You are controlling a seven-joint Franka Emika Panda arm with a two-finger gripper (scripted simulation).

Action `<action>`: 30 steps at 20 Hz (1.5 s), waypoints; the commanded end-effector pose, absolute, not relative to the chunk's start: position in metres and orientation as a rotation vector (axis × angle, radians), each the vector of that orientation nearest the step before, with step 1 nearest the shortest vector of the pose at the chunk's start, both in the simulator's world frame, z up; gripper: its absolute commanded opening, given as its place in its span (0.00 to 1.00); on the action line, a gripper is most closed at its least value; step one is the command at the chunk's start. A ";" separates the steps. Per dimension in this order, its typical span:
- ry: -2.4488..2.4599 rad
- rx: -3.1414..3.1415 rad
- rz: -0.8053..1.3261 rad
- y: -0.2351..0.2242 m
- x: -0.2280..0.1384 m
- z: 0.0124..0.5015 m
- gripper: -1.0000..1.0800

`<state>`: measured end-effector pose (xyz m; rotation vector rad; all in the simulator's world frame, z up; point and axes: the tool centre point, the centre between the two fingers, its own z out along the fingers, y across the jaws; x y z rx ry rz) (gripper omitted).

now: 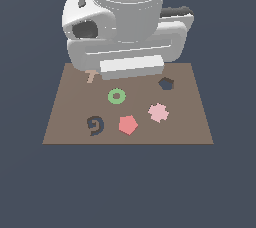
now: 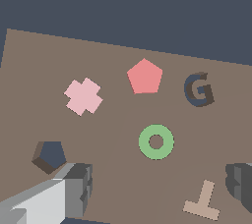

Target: Insert a designated object into the corresponding slot on a board.

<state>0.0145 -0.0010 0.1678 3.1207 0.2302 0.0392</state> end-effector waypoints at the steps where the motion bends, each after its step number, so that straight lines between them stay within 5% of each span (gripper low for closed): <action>1: 0.302 3.115 0.037 -0.003 0.018 0.162 0.96; 30: 1.568 2.722 0.005 -0.004 0.088 0.061 0.96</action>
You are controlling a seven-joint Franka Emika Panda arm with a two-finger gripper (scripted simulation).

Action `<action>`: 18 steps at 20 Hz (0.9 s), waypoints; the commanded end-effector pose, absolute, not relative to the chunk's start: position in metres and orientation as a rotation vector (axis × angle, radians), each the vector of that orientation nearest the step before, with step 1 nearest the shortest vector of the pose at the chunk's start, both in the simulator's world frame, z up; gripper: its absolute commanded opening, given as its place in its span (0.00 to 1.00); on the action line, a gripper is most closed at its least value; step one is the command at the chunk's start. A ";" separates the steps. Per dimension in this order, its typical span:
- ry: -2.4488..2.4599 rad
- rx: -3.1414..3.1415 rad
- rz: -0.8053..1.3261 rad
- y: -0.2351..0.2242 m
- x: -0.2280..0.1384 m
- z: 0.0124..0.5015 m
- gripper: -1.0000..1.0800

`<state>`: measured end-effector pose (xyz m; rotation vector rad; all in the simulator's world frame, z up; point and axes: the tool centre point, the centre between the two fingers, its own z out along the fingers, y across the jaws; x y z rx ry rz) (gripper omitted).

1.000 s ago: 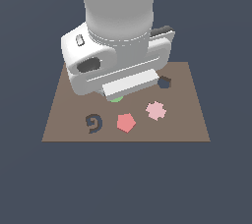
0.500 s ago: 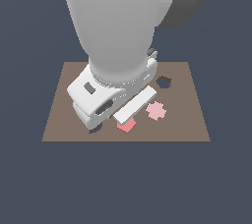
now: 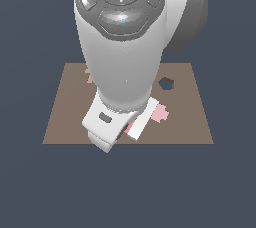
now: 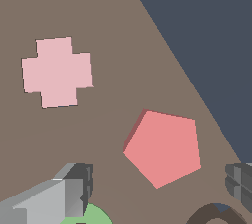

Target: Insert a designated object into the corresponding slot on a board.

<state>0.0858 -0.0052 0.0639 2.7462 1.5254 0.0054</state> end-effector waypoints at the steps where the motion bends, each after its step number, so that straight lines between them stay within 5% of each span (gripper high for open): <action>1: 1.590 2.709 0.004 -0.003 0.090 0.059 0.96; 18: 1.690 2.648 0.000 0.001 0.095 0.040 0.96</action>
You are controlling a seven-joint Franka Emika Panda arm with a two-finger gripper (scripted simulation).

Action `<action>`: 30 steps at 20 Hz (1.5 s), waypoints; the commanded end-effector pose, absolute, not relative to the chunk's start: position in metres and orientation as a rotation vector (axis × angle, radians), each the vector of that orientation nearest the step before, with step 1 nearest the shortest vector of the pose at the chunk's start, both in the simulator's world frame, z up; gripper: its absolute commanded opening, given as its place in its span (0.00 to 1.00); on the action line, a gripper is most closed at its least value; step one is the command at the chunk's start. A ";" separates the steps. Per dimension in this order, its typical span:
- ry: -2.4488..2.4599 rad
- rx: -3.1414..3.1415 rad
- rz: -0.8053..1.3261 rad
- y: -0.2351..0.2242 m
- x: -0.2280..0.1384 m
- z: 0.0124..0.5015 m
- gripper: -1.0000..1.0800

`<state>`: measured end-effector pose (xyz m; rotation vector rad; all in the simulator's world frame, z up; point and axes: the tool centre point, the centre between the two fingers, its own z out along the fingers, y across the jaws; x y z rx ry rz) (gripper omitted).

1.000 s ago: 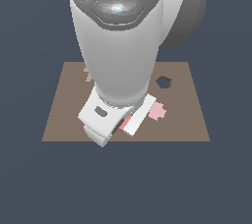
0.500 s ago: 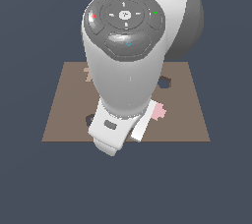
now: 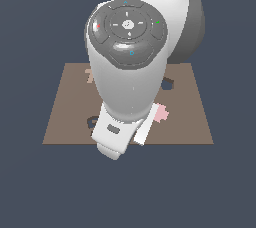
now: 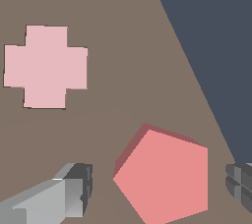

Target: Insert a designated object into the corresponding slot on a board.

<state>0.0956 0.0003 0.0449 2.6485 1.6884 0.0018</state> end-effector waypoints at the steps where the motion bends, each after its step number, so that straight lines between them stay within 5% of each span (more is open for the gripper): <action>1: 1.690 2.648 0.000 0.000 0.095 0.036 0.96; 5: 1.692 2.647 0.000 0.001 0.095 0.030 0.96; 6: 1.692 2.647 0.000 0.001 0.095 0.030 0.00; 30: 1.756 2.605 0.000 0.016 0.085 0.034 0.00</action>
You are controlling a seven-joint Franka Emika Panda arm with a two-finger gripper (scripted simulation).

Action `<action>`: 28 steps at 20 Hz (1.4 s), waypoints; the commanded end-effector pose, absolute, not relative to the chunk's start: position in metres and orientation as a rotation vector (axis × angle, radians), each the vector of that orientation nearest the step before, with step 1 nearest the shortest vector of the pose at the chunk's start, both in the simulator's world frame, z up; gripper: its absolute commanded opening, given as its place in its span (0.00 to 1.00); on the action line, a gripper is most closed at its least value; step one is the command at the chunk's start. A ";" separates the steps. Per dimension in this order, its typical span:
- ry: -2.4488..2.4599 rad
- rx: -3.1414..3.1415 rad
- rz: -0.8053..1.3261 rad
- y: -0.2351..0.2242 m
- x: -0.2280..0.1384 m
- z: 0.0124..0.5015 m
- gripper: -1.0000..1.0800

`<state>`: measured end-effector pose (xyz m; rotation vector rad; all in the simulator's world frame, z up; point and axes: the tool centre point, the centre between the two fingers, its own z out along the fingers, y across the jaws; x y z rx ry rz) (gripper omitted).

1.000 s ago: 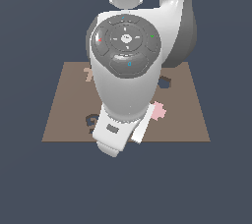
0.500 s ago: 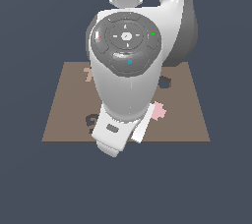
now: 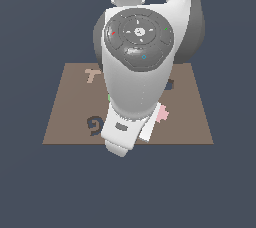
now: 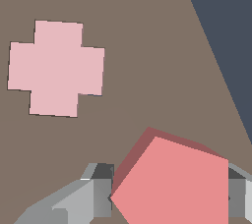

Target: Insert a designated object into the corresponding slot on a board.

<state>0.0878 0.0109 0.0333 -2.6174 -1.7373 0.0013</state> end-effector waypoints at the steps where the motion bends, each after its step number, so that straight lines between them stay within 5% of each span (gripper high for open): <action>1: -1.771 -2.595 0.000 0.019 0.083 0.034 0.00; 28: -2.345 -2.097 -0.005 0.134 -0.050 0.040 0.00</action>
